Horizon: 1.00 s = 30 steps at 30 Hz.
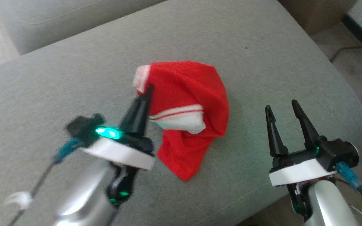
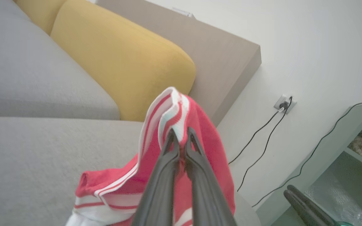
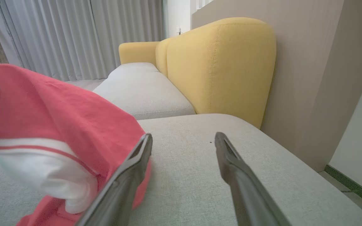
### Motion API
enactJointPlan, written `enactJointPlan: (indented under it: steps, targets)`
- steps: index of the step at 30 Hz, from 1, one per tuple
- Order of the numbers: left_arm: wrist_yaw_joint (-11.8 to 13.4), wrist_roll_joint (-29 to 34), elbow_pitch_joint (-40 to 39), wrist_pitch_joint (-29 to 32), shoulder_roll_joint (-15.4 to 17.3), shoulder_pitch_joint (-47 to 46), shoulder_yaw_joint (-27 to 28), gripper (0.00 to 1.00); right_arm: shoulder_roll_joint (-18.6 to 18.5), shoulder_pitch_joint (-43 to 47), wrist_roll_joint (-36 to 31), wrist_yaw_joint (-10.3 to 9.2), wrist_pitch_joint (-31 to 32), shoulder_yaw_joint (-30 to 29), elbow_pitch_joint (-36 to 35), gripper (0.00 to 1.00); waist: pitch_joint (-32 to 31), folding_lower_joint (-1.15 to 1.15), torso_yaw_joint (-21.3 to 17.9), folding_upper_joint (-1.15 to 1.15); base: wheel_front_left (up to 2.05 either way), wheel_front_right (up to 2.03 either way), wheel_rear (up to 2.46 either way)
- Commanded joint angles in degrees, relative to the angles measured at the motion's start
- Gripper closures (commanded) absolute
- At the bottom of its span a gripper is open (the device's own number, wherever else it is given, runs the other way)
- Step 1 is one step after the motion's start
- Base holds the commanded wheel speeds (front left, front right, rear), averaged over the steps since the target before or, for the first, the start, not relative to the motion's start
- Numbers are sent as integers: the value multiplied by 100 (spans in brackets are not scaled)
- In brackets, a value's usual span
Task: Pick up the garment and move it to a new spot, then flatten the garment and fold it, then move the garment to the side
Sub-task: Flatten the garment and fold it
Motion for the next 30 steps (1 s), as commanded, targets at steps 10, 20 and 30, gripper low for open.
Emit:
enactJointPlan:
  steps: [10,20,30]
  targets:
    - [340,-1190,-3145,1033,1940,270,1381,100,-17,48,83,44,-61,151,-164,0,-326,0,609,0,0,0,0]
    - [694,-2241,-4387,2426,3466,-345,2554,100,-17,52,191,44,-61,233,-130,0,-377,0,688,0,0,0,0]
    - [670,-2772,-4001,3401,3669,-1440,2315,100,-17,0,251,44,-61,375,-92,0,-339,0,429,0,0,0,0]
